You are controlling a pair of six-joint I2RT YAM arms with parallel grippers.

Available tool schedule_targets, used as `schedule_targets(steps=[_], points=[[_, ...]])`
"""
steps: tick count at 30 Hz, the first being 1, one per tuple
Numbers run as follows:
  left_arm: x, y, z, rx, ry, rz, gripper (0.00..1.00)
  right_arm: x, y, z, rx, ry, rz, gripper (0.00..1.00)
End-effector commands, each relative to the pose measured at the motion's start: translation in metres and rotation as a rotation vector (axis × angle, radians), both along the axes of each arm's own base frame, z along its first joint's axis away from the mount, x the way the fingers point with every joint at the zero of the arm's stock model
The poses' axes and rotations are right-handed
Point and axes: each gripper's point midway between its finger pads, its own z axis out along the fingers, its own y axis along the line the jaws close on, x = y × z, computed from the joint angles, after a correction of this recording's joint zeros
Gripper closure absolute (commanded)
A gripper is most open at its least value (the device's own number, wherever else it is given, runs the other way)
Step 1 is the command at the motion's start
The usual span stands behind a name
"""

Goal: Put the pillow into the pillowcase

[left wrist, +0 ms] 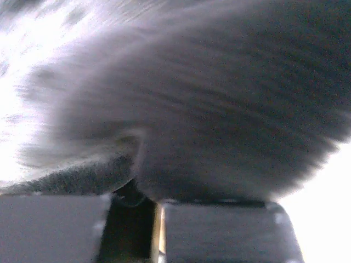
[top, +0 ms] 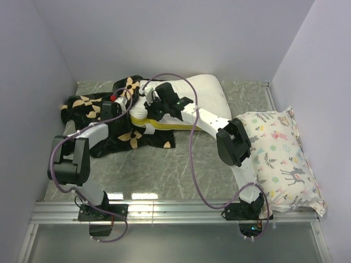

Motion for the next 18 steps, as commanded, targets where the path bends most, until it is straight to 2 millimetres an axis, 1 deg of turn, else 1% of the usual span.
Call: schedule_targets(steps=[1,2,3,4,5,6,7,8,9,10,11,12,13,14,15,16,17,18], points=[[0.007,-0.031,0.077,-0.082,-0.165,-0.202,1.00,-0.005,0.015,0.026,0.098,0.023,0.024,1.00],[-0.003,-0.039,0.087,-0.098,-0.185,-0.276,1.00,-0.007,0.019,0.027,0.116,0.044,0.020,1.00],[-0.016,-0.049,0.107,-0.120,-0.222,-0.345,1.00,-0.006,0.024,0.031,0.138,0.057,0.028,1.00],[-0.038,-0.062,0.112,-0.182,-0.182,-0.437,1.00,-0.007,0.028,0.031,0.149,0.081,0.028,1.00],[-0.048,-0.066,0.118,-0.187,-0.183,-0.488,1.00,-0.009,0.033,0.034,0.170,0.111,0.022,1.00],[-0.058,-0.070,0.126,-0.208,-0.182,-0.526,1.00,-0.007,0.039,0.044,0.196,0.113,0.025,1.00],[-0.066,-0.073,0.130,-0.227,-0.167,-0.553,1.00,-0.011,0.046,0.033,0.198,0.156,0.038,1.00],[-0.077,-0.078,0.134,-0.253,-0.148,-0.593,1.00,-0.014,0.051,0.033,0.214,0.195,0.032,1.00],[-0.080,-0.079,0.138,-0.259,-0.151,-0.601,1.00,-0.016,0.058,0.037,0.238,0.221,0.038,1.00],[-0.082,-0.082,0.141,-0.273,-0.154,-0.607,1.00,-0.026,0.068,0.029,0.252,0.268,0.065,1.00],[-0.085,-0.087,0.147,-0.312,-0.153,-0.621,1.00,-0.035,0.074,0.027,0.270,0.319,0.067,1.00],[-0.086,-0.092,0.149,-0.326,-0.146,-0.634,1.00,-0.045,0.078,0.018,0.269,0.363,0.076,1.00],[-0.085,-0.095,0.151,-0.337,-0.144,-0.633,1.00,-0.052,0.082,0.018,0.285,0.388,0.091,1.00],[-0.084,-0.097,0.152,-0.361,-0.132,-0.619,1.00,-0.069,0.088,0.018,0.306,0.471,0.120,1.00],[-0.084,-0.097,0.148,-0.368,-0.111,-0.607,1.00,-0.080,0.084,0.008,0.304,0.537,0.121,1.00],[-0.087,-0.097,0.143,-0.369,-0.090,-0.603,1.00,-0.086,0.084,0.010,0.329,0.573,0.137,1.00],[-0.090,-0.095,0.140,-0.354,-0.093,-0.620,1.00,-0.092,0.077,0.011,0.344,0.649,0.143,1.00],[-0.096,-0.091,0.133,-0.338,-0.060,-0.614,1.00,-0.101,0.065,0.006,0.337,0.698,0.139,1.00]])
